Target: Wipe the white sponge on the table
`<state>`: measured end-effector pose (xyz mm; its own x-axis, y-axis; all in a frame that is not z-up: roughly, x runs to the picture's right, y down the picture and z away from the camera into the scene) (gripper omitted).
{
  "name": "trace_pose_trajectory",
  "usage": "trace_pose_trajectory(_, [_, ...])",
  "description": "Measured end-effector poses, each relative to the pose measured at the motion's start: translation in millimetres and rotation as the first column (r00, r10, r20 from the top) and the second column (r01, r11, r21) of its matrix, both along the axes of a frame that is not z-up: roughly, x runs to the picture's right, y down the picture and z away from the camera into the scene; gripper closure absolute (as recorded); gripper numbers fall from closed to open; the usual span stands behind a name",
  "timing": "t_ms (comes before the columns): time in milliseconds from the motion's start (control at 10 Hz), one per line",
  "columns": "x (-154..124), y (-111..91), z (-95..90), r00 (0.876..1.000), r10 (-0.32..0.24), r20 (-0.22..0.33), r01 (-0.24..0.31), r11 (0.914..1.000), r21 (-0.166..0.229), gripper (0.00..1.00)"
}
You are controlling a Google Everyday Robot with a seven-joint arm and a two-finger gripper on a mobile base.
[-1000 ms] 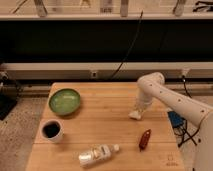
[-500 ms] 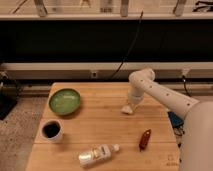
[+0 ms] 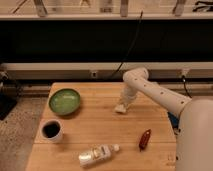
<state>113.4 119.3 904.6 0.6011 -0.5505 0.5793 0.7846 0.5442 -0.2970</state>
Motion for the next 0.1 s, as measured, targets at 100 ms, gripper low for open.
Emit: trace_pose_trajectory(100, [-6.6,6.8,-3.9,1.000,-0.014,0.020,0.014,0.9999,-0.006,0.98])
